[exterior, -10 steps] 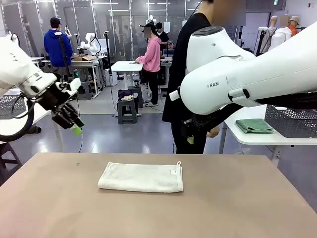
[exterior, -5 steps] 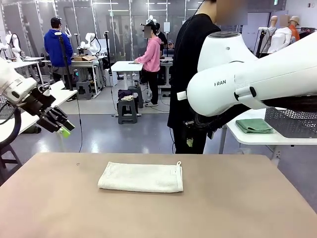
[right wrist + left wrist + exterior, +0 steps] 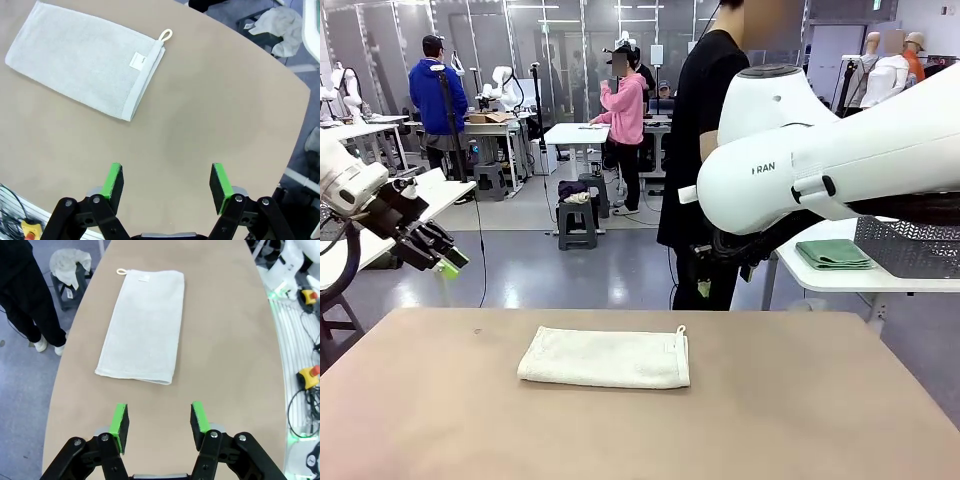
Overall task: Fold the towels and place them in the basket.
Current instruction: When a person lays out a Towel with hook on the table, fold it in half twice.
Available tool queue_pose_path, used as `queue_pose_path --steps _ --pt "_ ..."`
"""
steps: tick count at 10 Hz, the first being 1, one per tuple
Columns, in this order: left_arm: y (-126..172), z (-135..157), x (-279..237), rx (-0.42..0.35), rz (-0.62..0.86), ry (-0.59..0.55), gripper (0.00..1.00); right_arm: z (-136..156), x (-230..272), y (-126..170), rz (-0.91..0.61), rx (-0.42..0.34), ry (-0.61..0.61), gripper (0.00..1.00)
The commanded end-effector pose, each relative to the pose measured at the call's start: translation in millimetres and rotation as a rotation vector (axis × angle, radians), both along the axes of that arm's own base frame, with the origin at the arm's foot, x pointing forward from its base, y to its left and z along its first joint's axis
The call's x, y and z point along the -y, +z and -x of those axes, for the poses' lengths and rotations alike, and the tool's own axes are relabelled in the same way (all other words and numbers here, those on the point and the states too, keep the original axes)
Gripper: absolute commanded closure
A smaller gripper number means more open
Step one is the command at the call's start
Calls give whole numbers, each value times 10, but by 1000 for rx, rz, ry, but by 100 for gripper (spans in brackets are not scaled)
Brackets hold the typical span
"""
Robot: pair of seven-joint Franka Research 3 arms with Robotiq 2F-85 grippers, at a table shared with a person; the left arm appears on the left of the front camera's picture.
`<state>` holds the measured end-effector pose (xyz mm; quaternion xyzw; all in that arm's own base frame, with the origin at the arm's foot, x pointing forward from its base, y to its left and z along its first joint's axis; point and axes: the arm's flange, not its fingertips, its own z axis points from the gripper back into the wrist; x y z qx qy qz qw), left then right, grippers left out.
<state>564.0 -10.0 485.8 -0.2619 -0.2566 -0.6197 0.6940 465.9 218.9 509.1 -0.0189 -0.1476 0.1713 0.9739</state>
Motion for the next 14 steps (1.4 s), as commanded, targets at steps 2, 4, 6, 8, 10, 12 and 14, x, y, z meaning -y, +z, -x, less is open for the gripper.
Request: queue_pose_path --steps 2,4,6,8,10,12,14 --pt "23 12 5 6 -4 0 36 55 120 -94 -144 14 -222 13" --pt "23 12 5 6 -4 0 36 61 205 -334 -212 43 -349 13" --pt "23 12 5 6 -4 0 36 50 181 -674 -229 40 -404 13" --pt "23 12 5 6 -4 0 36 -38 64 -1075 -254 21 -397 13" --pt "23 12 5 6 -4 0 36 -169 -53 -1342 -248 -7 -369 13" --pt "23 12 5 6 -4 0 36 -364 -141 -1561 -236 -5 -372 13" --pt "23 12 5 6 -4 0 36 -535 -188 -1716 -249 -18 -372 13"
